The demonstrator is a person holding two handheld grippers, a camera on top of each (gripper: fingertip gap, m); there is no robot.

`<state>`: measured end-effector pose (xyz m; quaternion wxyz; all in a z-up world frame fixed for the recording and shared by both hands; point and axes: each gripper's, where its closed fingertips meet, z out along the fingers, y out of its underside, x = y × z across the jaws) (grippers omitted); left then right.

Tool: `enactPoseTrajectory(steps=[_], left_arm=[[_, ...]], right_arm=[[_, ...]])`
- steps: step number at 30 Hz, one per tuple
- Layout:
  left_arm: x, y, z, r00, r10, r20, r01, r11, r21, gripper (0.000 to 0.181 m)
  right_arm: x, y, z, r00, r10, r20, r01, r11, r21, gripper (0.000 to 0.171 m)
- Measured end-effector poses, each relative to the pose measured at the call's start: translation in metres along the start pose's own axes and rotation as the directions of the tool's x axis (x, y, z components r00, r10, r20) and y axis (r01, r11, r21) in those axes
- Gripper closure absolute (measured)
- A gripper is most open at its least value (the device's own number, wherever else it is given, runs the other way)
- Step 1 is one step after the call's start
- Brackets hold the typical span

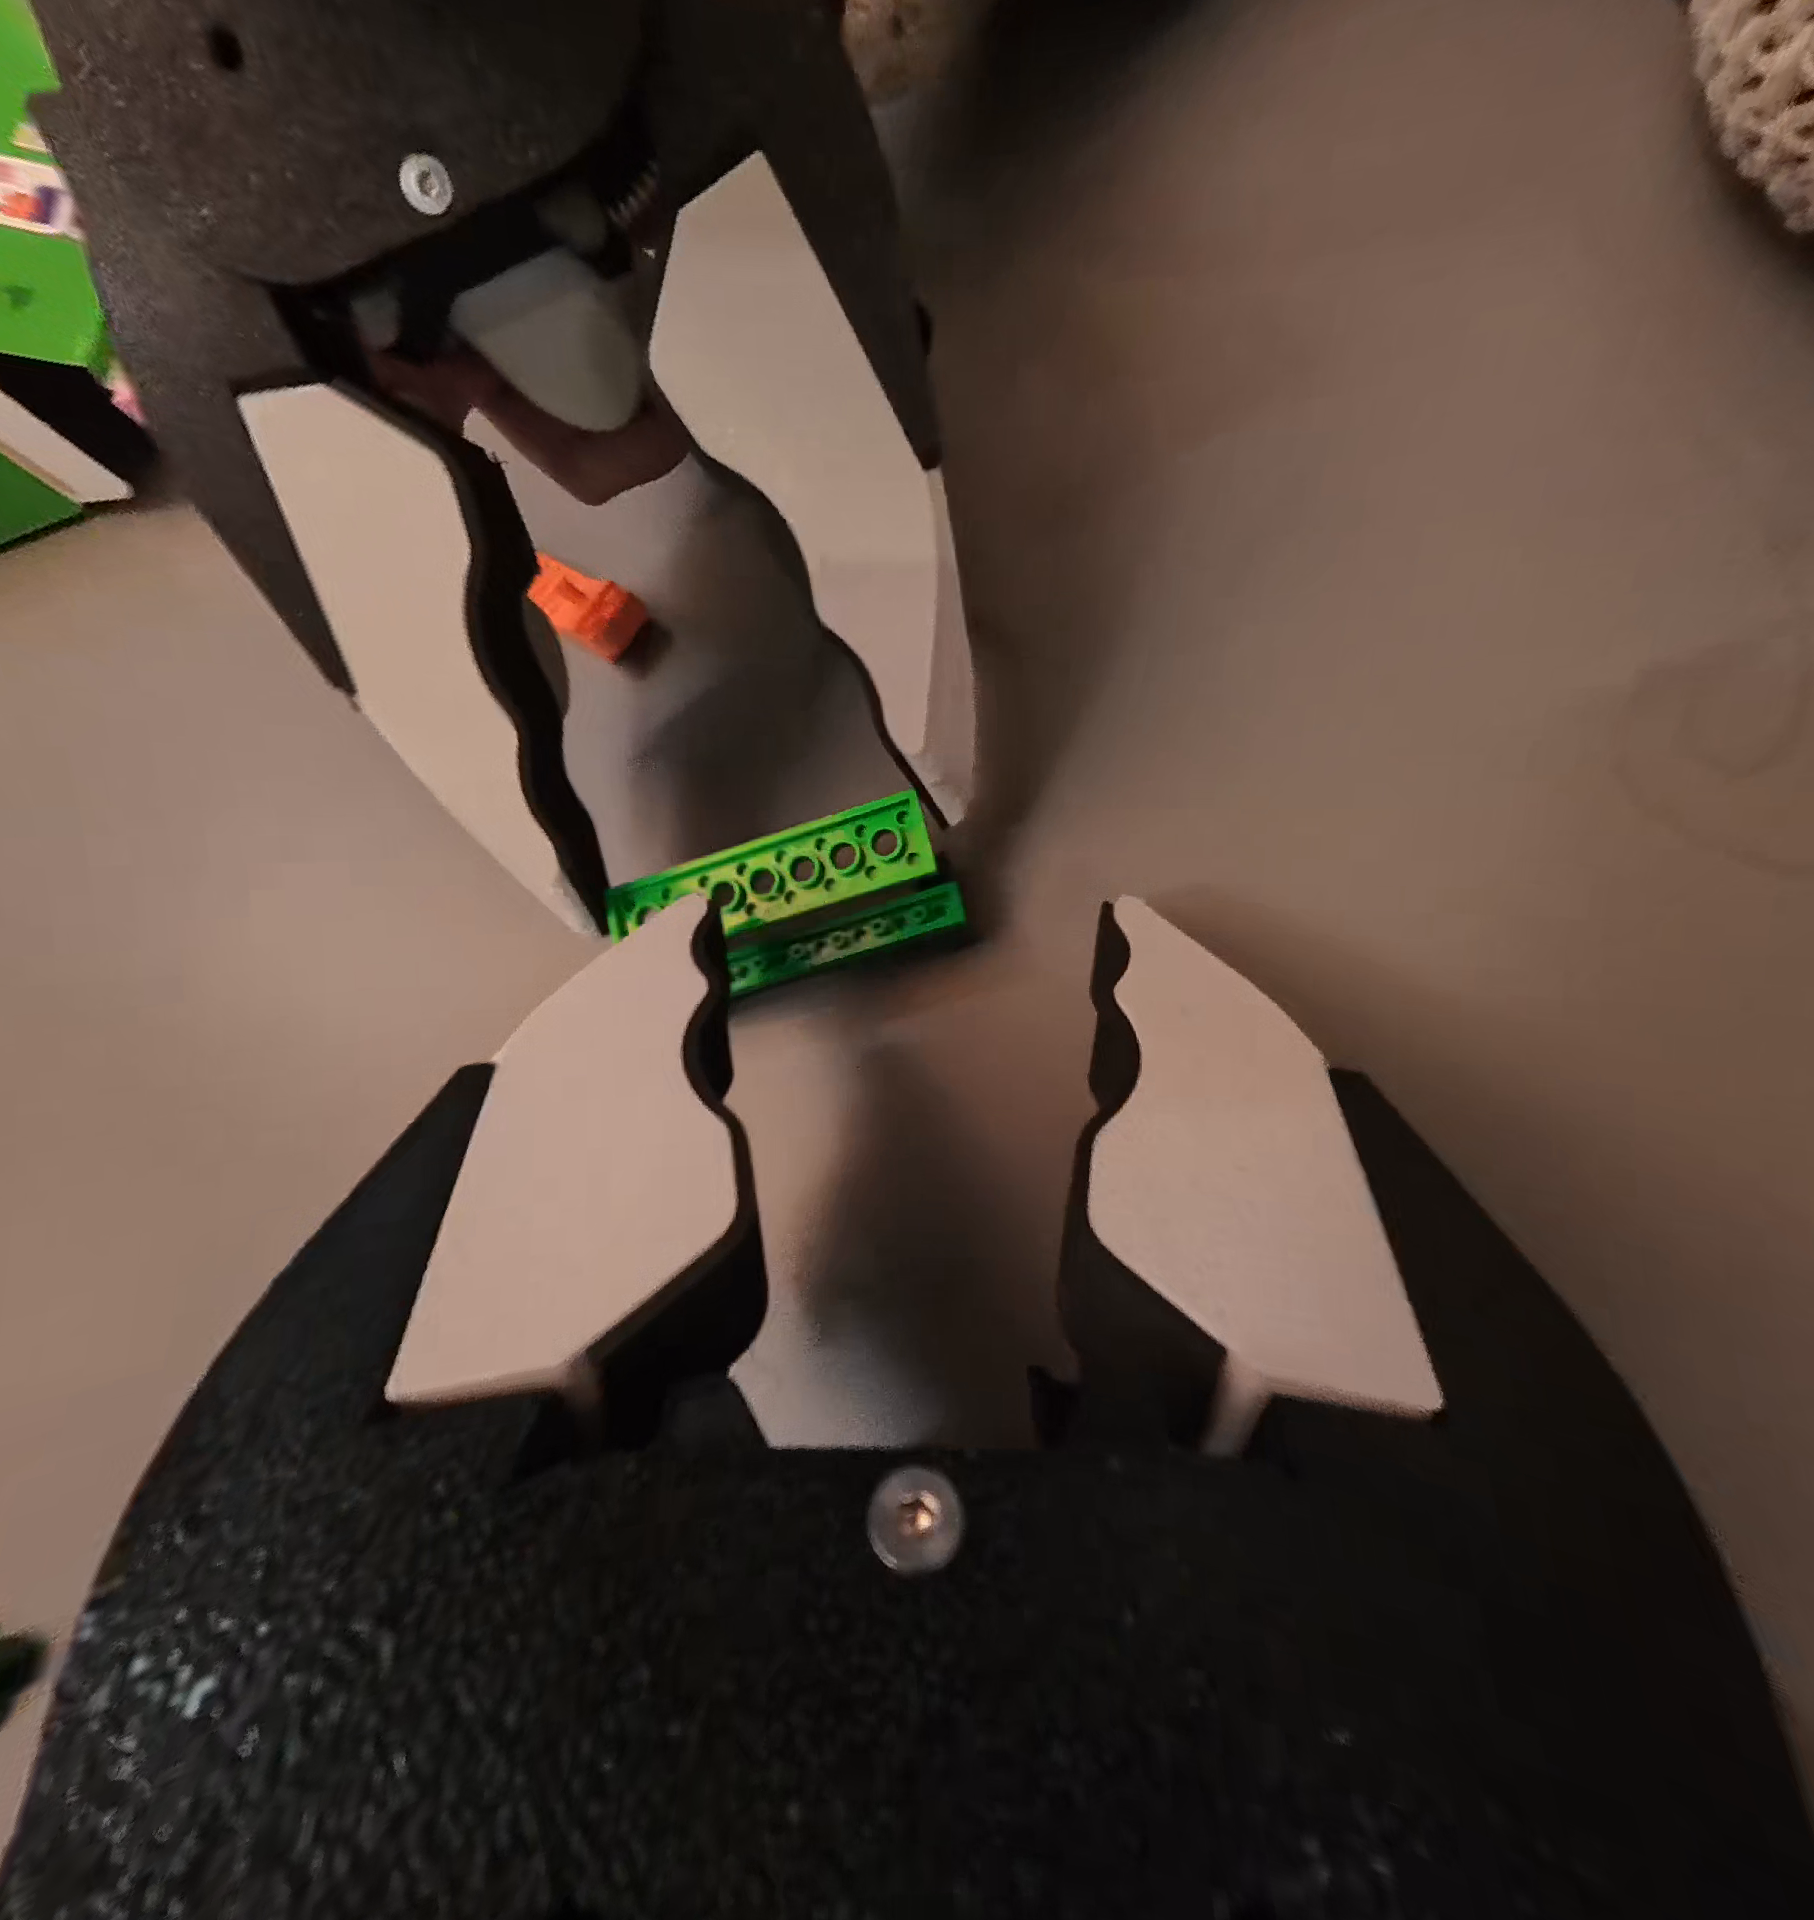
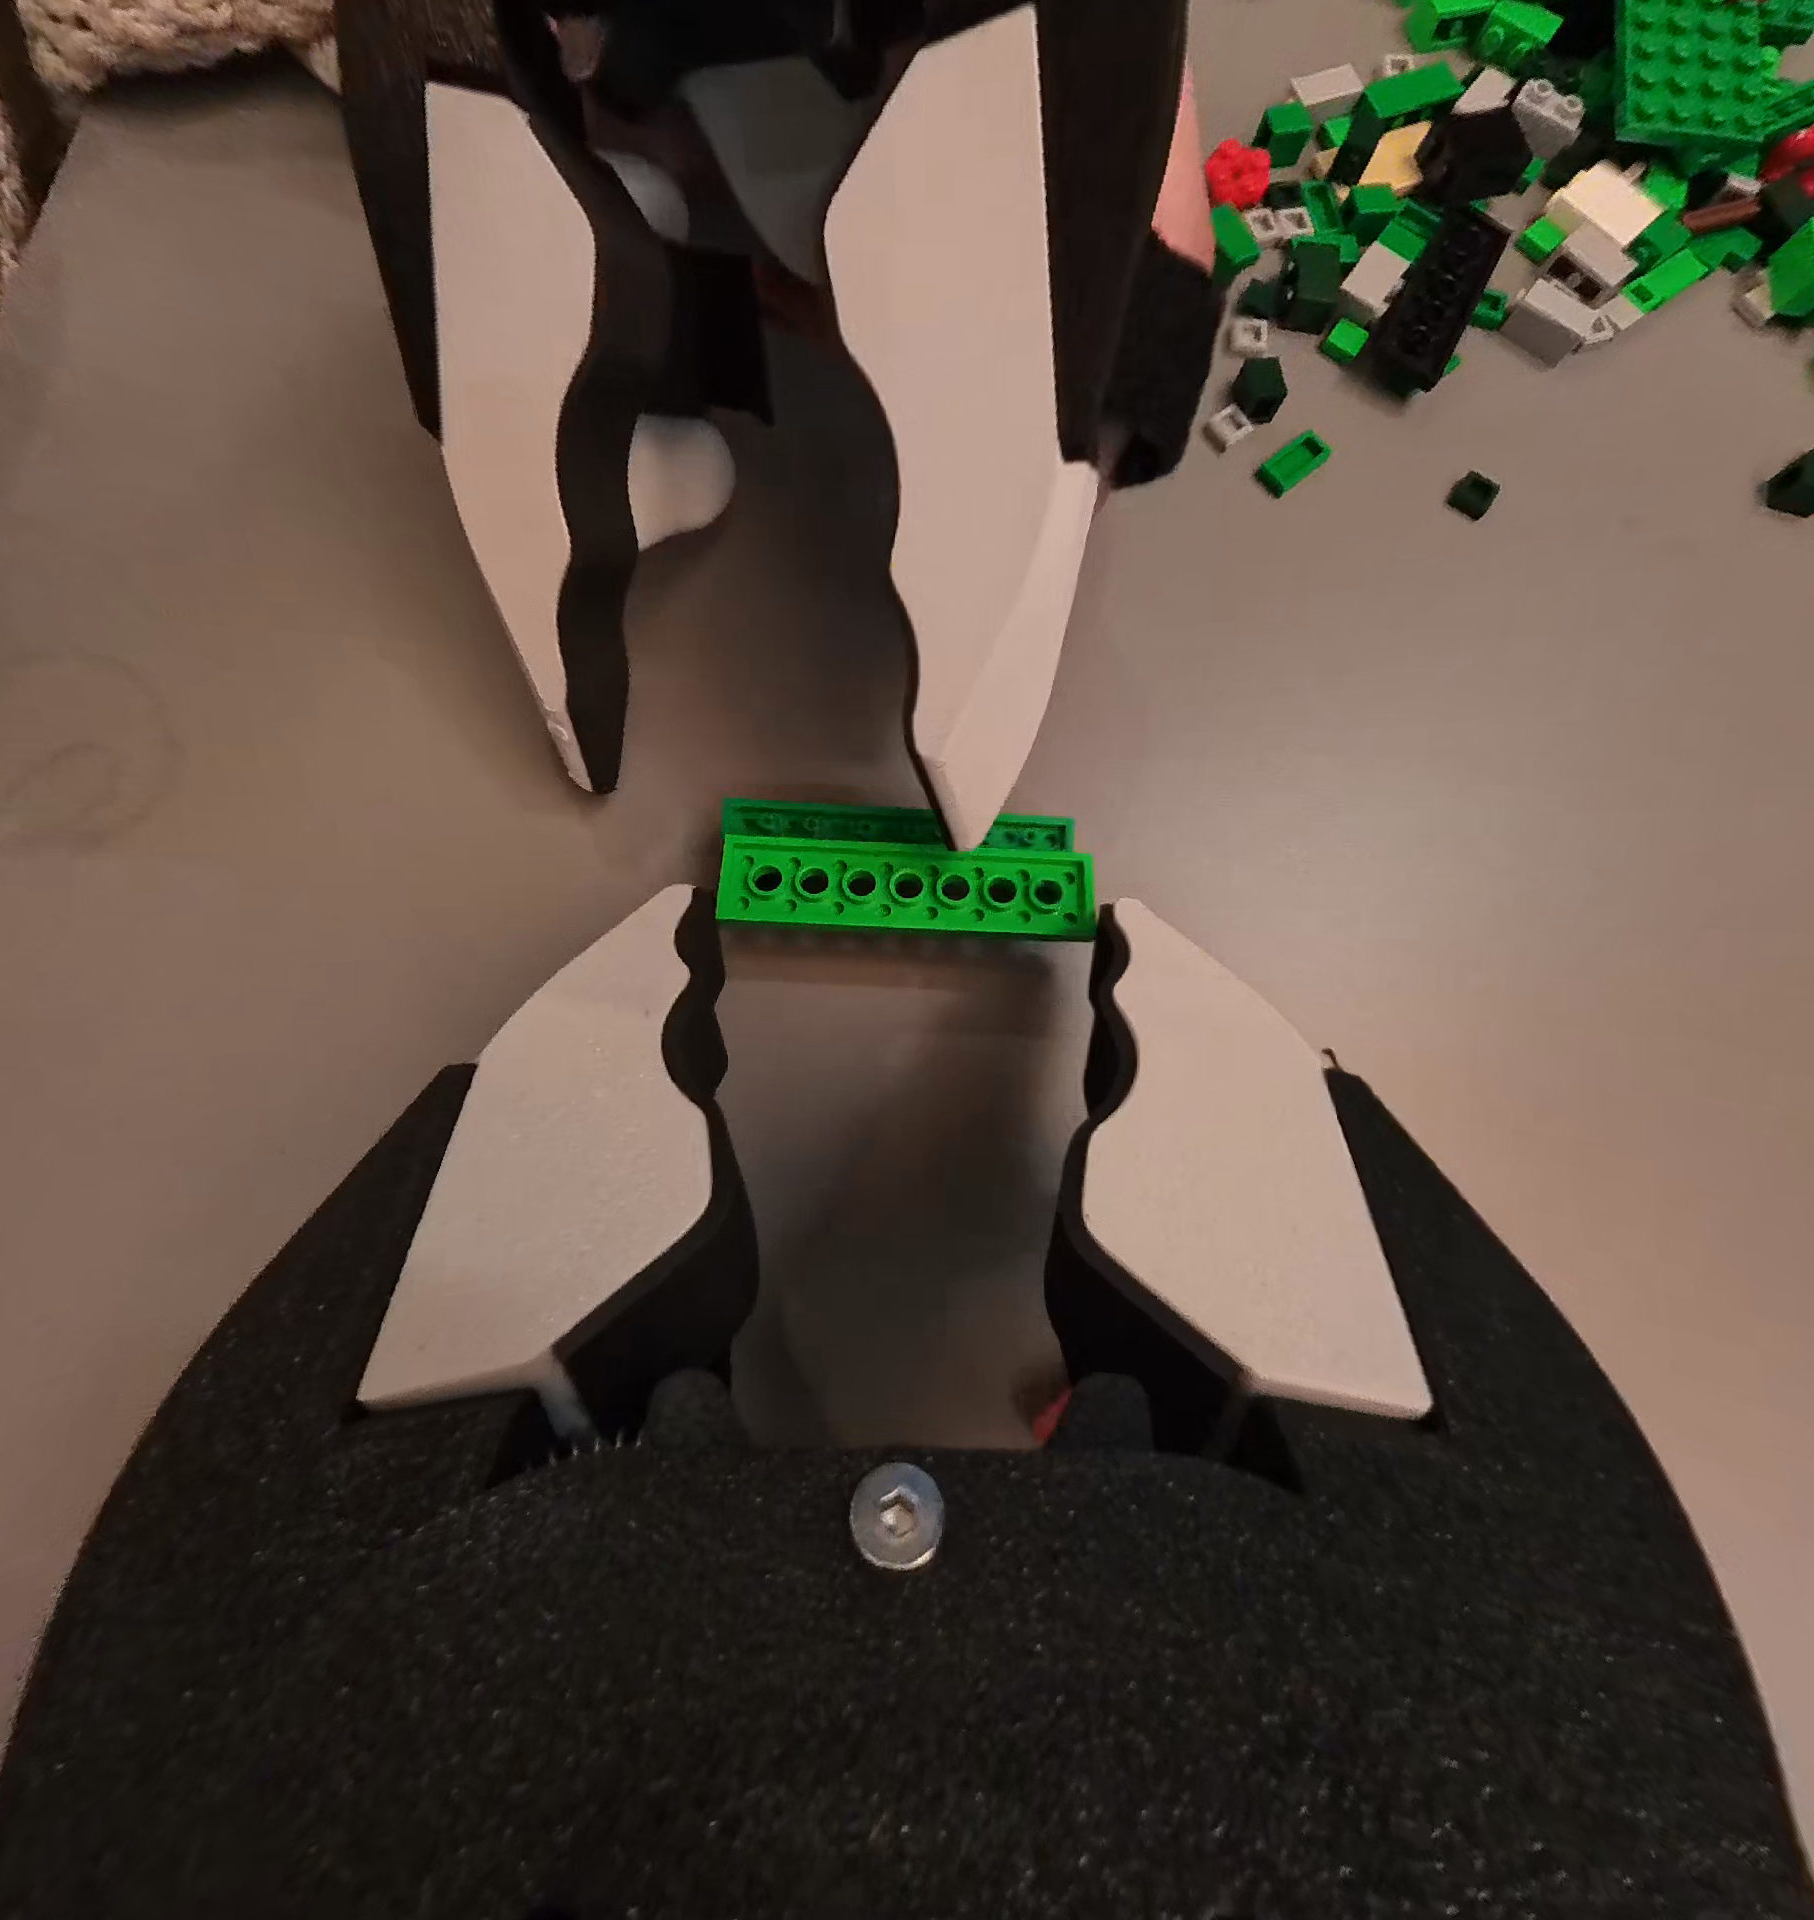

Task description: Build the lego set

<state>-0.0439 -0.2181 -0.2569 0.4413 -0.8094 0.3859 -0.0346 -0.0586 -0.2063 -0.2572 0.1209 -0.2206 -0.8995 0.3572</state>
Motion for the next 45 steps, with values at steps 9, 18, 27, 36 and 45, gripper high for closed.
enactPoseTrajectory(steps=[9,18,27,36,45], left_arm=[[-0.058,-0.021,-0.032,0.891,-0.433,0.136,0.386,0.881,0.272,0.140],[-0.050,-0.032,-0.030,0.677,-0.717,-0.167,0.726,0.612,0.313,0.166],[-0.057,-0.033,-0.038,0.664,-0.719,-0.206,0.730,0.563,0.388,0.177],[-0.063,-0.041,-0.046,0.673,-0.705,-0.224,0.707,0.523,0.476,0.177],[-0.061,-0.045,-0.044,0.659,-0.703,-0.269,0.722,0.488,0.491,0.177]], right_arm=[[0.020,-0.030,-0.033,0.925,-0.259,-0.278,0.290,0.954,0.074,0.103],[0.012,-0.039,-0.032,0.787,-0.478,-0.391,0.510,0.860,-0.024,0.104],[0.015,-0.048,-0.044,0.926,-0.211,-0.313,0.288,0.931,0.225,0.101],[0.022,-0.045,-0.045,0.974,0.227,0.007,-0.207,0.875,0.438,0.141],[0.020,-0.050,-0.042,0.966,0.249,0.064,-0.251,0.856,0.452,0.156]])
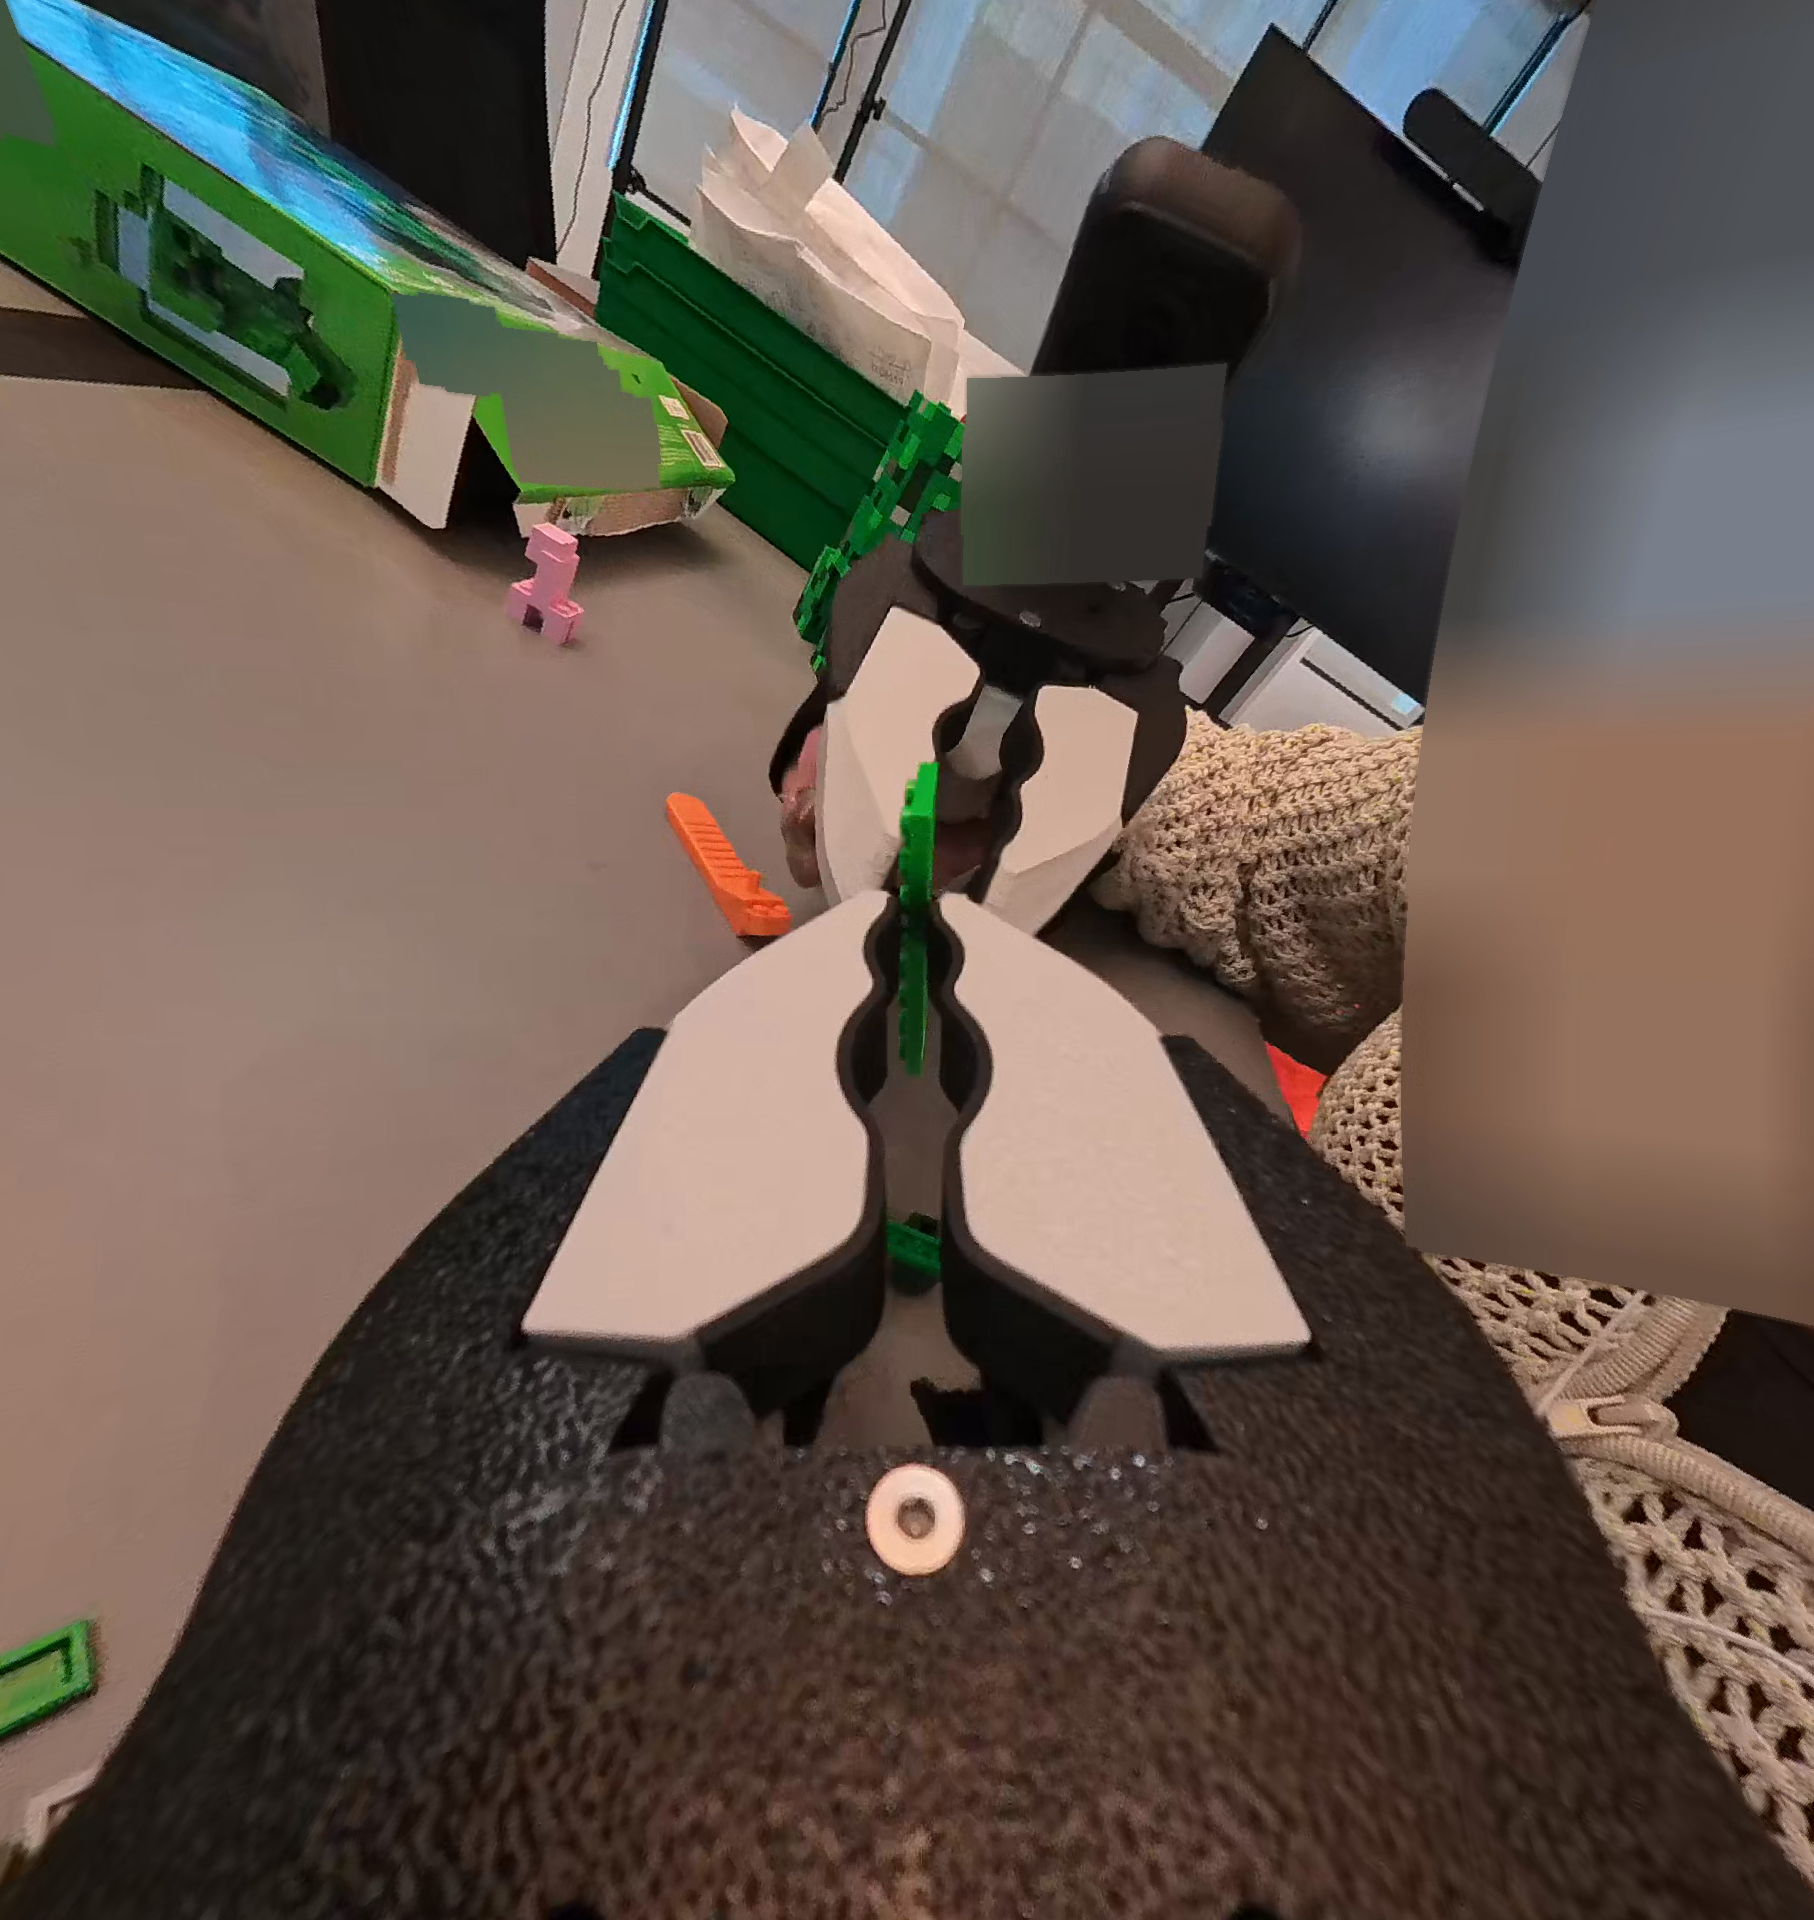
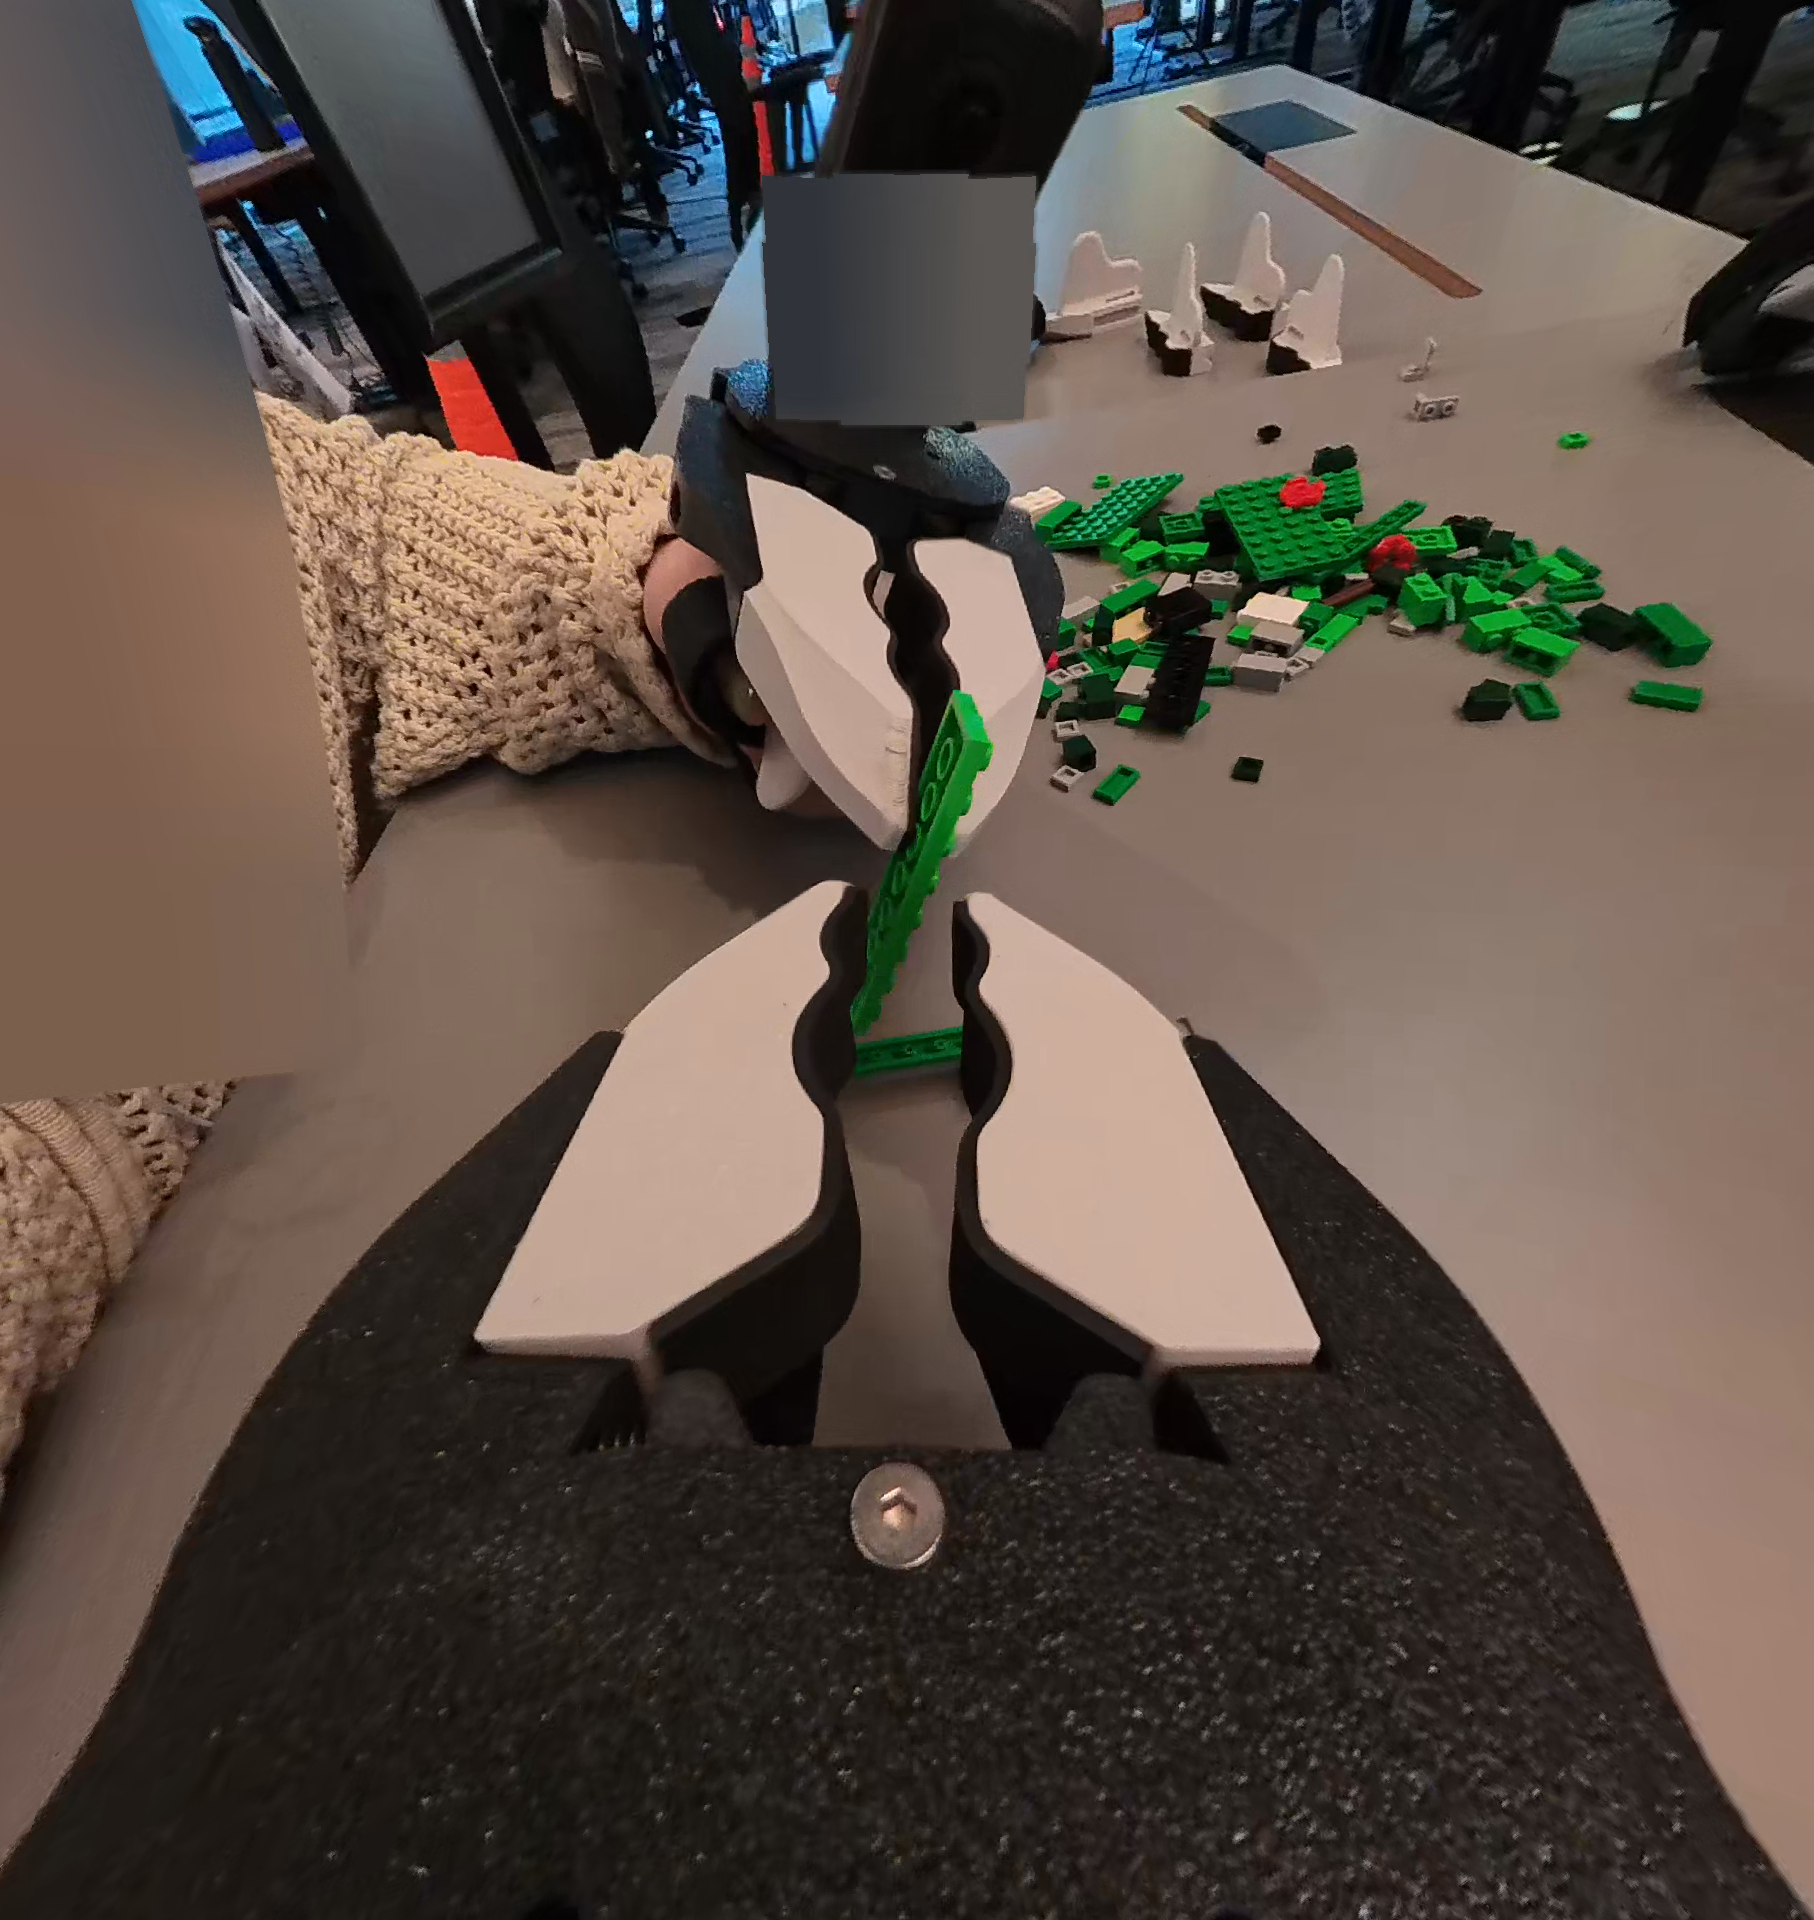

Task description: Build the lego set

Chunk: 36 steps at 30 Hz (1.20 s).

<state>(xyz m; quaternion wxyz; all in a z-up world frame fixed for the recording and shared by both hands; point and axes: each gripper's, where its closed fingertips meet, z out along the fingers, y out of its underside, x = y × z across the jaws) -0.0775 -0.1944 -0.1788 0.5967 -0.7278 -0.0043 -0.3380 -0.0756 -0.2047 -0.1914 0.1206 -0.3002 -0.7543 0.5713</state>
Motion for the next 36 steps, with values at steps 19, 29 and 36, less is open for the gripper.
enactPoseTrajectory(steps=[19,29,36], left_arm=[[-0.001,0.003,-0.001,0.999,0.016,-0.027,-0.018,0.999,-0.045,0.146],[-0.025,0.077,-0.002,0.787,0.616,0.007,-0.490,0.633,-0.599,0.097],[-0.029,0.087,0.004,0.793,0.609,-0.017,-0.490,0.620,-0.613,0.111]], right_arm=[[0.002,0.000,-0.002,0.997,0.072,0.019,-0.072,0.997,0.022,0.167],[0.012,0.018,-0.016,0.935,0.353,-0.030,-0.350,0.934,0.066,0.167],[0.014,0.033,-0.008,0.815,0.579,-0.006,-0.579,0.815,0.024,0.167]])
